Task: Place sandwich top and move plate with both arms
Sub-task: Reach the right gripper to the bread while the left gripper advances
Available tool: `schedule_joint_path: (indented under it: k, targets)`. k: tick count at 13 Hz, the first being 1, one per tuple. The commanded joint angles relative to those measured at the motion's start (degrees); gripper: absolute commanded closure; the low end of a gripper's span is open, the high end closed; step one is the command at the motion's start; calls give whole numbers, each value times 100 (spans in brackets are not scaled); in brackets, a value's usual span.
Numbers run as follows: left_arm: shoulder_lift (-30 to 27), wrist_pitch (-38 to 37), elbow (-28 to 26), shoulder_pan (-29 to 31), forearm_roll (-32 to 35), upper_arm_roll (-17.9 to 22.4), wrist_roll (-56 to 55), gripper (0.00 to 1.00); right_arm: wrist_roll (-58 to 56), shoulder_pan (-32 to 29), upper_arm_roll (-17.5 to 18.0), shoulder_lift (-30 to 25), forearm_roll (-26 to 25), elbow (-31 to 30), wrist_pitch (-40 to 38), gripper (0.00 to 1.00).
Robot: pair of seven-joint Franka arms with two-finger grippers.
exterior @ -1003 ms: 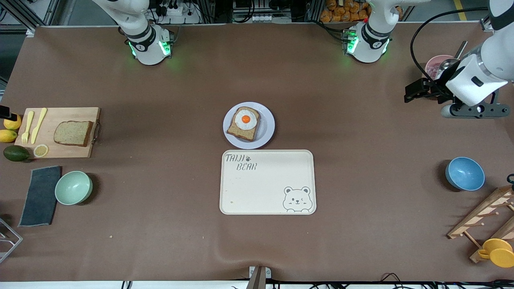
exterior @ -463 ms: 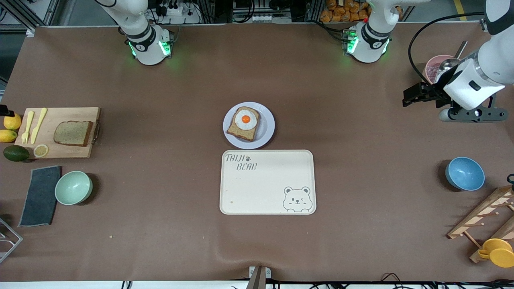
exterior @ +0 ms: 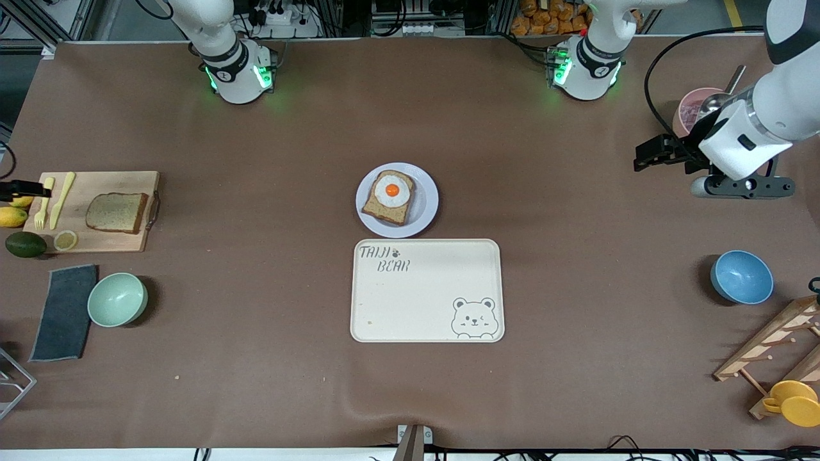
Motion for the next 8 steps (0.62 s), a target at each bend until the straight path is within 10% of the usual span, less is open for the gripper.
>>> schedule_joint_path:
  k: [1,8]
  targets:
    - [-55,80,-91,50,-124,-42,94,0,989,-30,93,-627,46,-937,499,0]
    - [-46,123,-327,50,-545,-50,94,0,1432,-74,111,-522,63,-2028,2082,0]
